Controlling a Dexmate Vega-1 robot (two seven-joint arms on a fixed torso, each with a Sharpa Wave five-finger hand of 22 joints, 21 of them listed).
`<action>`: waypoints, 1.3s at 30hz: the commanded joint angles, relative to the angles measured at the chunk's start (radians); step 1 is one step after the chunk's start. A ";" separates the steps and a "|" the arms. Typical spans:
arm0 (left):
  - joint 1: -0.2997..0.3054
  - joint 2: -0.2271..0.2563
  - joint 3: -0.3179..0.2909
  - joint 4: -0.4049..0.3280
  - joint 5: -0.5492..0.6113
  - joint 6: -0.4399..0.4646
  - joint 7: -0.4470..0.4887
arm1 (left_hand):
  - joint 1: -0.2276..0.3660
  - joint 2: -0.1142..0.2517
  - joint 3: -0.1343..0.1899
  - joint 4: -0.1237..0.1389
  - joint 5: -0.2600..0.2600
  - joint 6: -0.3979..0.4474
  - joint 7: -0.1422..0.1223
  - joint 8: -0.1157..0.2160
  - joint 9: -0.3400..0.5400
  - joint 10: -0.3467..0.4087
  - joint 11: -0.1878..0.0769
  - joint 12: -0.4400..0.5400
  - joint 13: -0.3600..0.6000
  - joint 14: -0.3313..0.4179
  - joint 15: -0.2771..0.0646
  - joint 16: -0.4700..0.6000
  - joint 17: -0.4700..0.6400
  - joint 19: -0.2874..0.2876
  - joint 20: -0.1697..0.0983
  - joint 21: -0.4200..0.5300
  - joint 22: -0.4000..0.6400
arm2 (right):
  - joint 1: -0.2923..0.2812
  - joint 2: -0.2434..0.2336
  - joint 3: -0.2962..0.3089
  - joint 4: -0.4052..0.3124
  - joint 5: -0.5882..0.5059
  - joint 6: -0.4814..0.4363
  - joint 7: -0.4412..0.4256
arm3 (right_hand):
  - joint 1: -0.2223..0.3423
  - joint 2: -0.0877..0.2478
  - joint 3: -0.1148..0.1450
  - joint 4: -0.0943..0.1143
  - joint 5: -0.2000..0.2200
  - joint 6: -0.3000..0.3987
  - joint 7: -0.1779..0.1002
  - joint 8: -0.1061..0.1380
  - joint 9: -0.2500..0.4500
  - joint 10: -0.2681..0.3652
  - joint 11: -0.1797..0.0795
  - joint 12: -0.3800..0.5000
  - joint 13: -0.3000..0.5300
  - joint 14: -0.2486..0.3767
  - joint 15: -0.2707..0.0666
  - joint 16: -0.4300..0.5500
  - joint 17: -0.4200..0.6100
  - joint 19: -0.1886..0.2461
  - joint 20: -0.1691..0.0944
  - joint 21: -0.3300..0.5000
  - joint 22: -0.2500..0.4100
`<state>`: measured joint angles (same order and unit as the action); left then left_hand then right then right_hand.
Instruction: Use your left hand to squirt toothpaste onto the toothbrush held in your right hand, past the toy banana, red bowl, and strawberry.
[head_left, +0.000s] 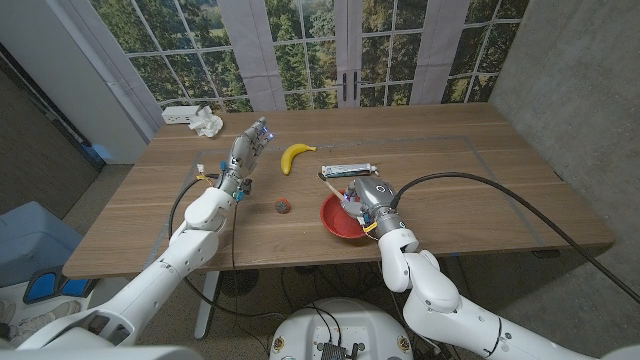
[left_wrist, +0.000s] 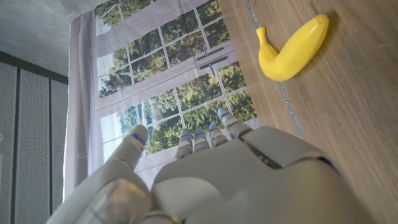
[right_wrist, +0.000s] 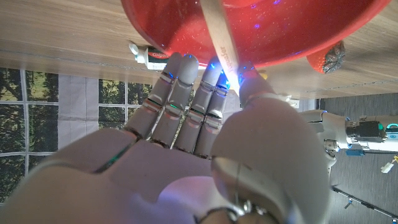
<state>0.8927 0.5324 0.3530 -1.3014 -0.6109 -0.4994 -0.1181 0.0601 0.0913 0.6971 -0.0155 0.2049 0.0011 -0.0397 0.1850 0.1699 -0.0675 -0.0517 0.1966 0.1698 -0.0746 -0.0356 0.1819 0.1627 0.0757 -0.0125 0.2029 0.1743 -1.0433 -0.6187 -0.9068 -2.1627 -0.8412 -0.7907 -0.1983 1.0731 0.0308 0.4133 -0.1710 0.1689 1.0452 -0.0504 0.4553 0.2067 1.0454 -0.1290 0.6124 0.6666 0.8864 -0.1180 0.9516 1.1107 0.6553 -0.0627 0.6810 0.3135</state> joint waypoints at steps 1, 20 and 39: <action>-0.002 0.040 0.008 -0.042 0.051 0.044 0.035 | 0.022 0.028 0.000 -0.029 -0.007 0.038 -0.008 0.011 0.002 0.022 -0.002 0.011 0.005 0.026 -0.004 0.006 0.004 0.016 0.001 0.004 0.002 | -0.018 -0.002 0.023 -0.024 -0.025 -0.009 0.004 | 0.065 0.046 0.007 0.000 0.008 0.014 -0.003 0.009 0.002 0.043 -0.042 0.006 0.008 0.009 -0.105 0.000 0.009 -0.003 -0.006 0.013 0.002; -0.052 0.145 0.057 -0.158 0.204 0.171 0.065 | 0.100 -0.005 0.012 -0.155 -0.028 0.107 -0.004 0.020 0.004 0.094 -0.012 0.015 0.007 0.100 0.011 0.007 0.006 0.067 0.008 0.008 0.002 | -0.081 -0.027 0.078 -0.100 -0.022 -0.030 0.005 | 0.072 0.041 0.017 0.000 0.010 0.017 0.007 0.009 0.002 0.050 -0.035 0.006 0.019 0.020 -0.106 -0.007 0.042 -0.007 -0.001 0.034 0.001; -0.081 0.201 0.089 -0.248 0.328 0.250 0.095 | 0.131 -0.009 0.015 -0.166 -0.032 0.136 0.001 0.024 0.005 0.116 -0.013 0.016 0.008 0.116 0.010 0.005 0.007 0.075 0.011 0.006 0.003 | -0.141 -0.039 0.117 -0.143 -0.013 -0.018 -0.048 | 0.081 0.036 0.027 -0.002 0.015 0.019 0.011 0.008 0.003 0.056 -0.036 0.003 0.026 0.025 -0.105 -0.013 0.070 -0.012 0.001 0.053 0.000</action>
<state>0.8294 0.7063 0.4248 -1.5057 -0.3432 -0.2902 -0.0361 0.1783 0.0831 0.7133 -0.1798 0.1737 0.1290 -0.0391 0.2043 0.1698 0.0446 -0.0643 0.2043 0.1748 0.0324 -0.0250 0.1819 0.1654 0.1436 -0.0017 0.2072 0.1747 -1.1511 -0.6513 -0.8110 -2.2836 -0.8584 -0.8178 -0.2138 1.0928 0.0110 0.4352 -0.1737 0.1779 1.0575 -0.0377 0.4553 0.2071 1.0565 -0.1290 0.6136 0.6884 0.9025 -0.1233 0.9394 1.1746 0.6459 -0.0644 0.7257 0.3108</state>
